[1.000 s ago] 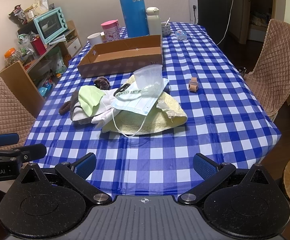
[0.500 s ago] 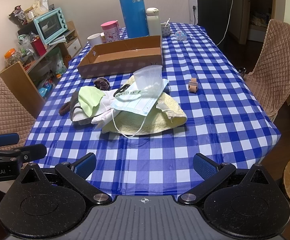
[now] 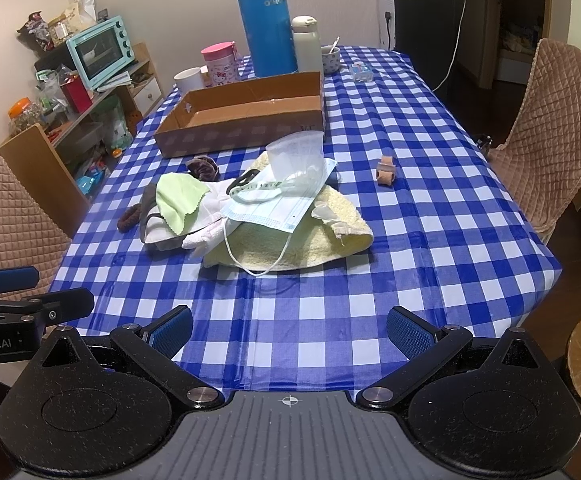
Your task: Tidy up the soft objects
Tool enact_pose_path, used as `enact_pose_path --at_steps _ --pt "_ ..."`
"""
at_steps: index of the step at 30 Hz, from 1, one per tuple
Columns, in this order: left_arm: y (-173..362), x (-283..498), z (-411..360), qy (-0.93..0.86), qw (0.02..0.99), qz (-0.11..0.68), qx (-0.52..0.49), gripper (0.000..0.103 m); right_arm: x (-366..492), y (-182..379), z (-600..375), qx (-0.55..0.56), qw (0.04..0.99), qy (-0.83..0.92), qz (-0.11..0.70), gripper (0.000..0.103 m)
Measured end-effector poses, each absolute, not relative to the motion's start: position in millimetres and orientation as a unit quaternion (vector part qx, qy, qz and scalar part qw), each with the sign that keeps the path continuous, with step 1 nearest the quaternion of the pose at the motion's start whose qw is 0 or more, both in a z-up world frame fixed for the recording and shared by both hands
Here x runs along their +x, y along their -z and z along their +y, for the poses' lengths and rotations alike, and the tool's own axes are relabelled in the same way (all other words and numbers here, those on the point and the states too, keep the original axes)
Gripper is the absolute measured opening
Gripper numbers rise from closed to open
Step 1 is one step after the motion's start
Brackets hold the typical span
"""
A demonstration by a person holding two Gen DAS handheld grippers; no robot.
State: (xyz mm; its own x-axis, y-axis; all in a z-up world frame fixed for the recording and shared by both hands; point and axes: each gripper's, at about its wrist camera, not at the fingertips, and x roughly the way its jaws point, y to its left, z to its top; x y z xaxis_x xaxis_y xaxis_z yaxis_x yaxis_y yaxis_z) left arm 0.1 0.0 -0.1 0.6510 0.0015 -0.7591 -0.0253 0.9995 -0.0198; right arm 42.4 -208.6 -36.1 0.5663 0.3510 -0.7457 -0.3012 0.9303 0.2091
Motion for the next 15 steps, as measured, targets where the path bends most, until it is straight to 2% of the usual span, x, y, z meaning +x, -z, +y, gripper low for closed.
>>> enact_pose_path --at_steps 15 --pt "0.1 0.1 -0.1 -0.008 0.908 0.418 -0.014 0.083 45.2 36.7 -208.0 0.029 0.884 -0.185 0.427 0.103"
